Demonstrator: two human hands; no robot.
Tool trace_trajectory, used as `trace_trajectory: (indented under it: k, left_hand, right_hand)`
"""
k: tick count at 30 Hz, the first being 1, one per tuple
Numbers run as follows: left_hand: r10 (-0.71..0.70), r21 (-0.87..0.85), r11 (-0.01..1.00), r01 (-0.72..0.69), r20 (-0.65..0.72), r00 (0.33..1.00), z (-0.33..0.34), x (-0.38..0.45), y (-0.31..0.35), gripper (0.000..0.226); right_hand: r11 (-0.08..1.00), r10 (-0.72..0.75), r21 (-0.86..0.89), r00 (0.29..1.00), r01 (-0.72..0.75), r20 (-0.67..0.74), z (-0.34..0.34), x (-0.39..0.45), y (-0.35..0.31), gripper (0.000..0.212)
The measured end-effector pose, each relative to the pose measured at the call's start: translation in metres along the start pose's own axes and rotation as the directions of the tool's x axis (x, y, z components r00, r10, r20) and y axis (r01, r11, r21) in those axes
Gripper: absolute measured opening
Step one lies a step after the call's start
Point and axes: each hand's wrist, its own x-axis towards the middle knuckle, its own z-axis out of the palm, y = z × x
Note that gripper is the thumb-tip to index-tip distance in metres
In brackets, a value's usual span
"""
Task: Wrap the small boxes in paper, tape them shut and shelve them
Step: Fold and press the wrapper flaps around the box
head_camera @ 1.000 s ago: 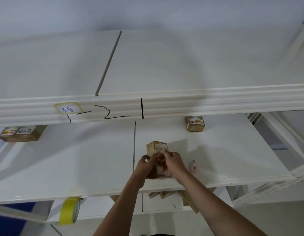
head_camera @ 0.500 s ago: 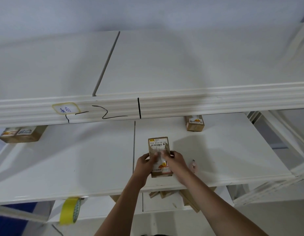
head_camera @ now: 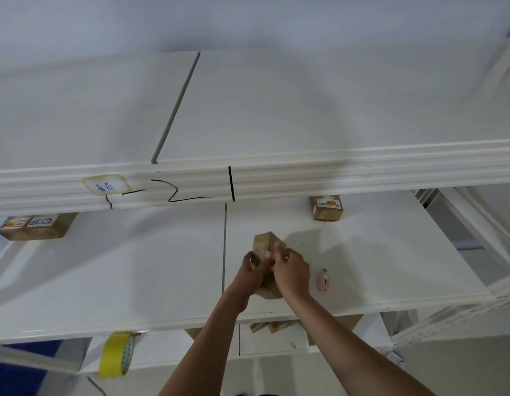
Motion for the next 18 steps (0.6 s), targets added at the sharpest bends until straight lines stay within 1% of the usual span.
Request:
trace_trajectory:
  k: [1,2,4,5,6,7,8,9,10,11,13,15,18]
  left_hand:
    - [0.001,0.017,1.000,-0.001,-0.018,1.000,0.000,-0.001,0.000,0.068]
    - [0.007,0.038,0.999,-0.004,-0.067,0.998,-0.001,0.001,-0.003,0.067]
    - [-0.004,0.044,0.999,0.011,-0.166,0.986,-0.004,0.008,-0.008,0.054]
    - [-0.025,0.015,0.999,0.029,-0.189,0.982,-0.006,0.011,-0.010,0.048]
    - [-0.053,-0.015,0.999,0.051,-0.198,0.979,-0.007,0.014,-0.013,0.043]
    - [-0.074,-0.024,0.997,0.070,-0.199,0.977,-0.009,0.016,-0.016,0.038]
    - [-0.089,-0.027,0.996,0.085,-0.195,0.977,-0.011,0.017,-0.020,0.037]
    - [-0.092,-0.014,0.996,0.092,-0.194,0.977,-0.012,0.016,-0.021,0.036]
    - [-0.088,0.013,0.996,0.092,-0.199,0.976,-0.012,0.016,-0.024,0.034]
    - [-0.076,0.047,0.995,0.088,-0.212,0.974,-0.013,0.016,-0.027,0.032]
    - [-0.043,0.135,0.988,0.078,-0.246,0.968,-0.014,0.015,-0.029,0.028]
    - [-0.028,0.204,0.975,0.091,-0.293,0.956,-0.015,0.014,-0.029,0.024]
    - [-0.061,0.176,0.977,0.121,-0.314,0.948,-0.016,0.017,-0.031,0.027]
  right_hand:
    - [0.999,-0.033,-0.006,0.998,0.032,-0.046,0.000,0.001,0.001,0.044]
    - [0.999,-0.043,-0.005,0.996,0.043,-0.079,-0.002,0.001,0.001,0.044]
    - [0.999,-0.020,-0.042,0.992,0.015,-0.123,-0.005,0.003,0.002,0.025]
    - [0.996,0.026,-0.086,0.994,-0.035,-0.103,-0.007,0.005,0.004,0.023]
    - [0.985,0.117,-0.120,0.993,-0.120,-0.036,-0.007,0.009,0.008,0.034]
    - [0.966,0.228,-0.136,0.972,-0.219,0.061,-0.008,0.012,0.012,0.043]
    - [0.946,0.317,-0.127,0.934,-0.299,0.166,-0.007,0.014,0.016,0.046]
    - [0.936,0.352,-0.114,0.901,-0.334,0.254,-0.006,0.015,0.020,0.048]
    - [0.942,0.336,-0.110,0.891,-0.318,0.305,-0.004,0.018,0.028,0.047]
    - [0.951,0.308,-0.122,0.894,-0.284,0.326,-0.001,0.019,0.035,0.043]
    - [0.962,0.269,-0.136,0.908,-0.236,0.322,0.002,0.018,0.039,0.035]
    - [0.966,0.248,-0.150,0.919,-0.210,0.307,0.003,0.016,0.039,0.033]
    - [0.964,0.231,-0.198,0.927,-0.177,0.294,0.000,0.018,0.036,0.028]
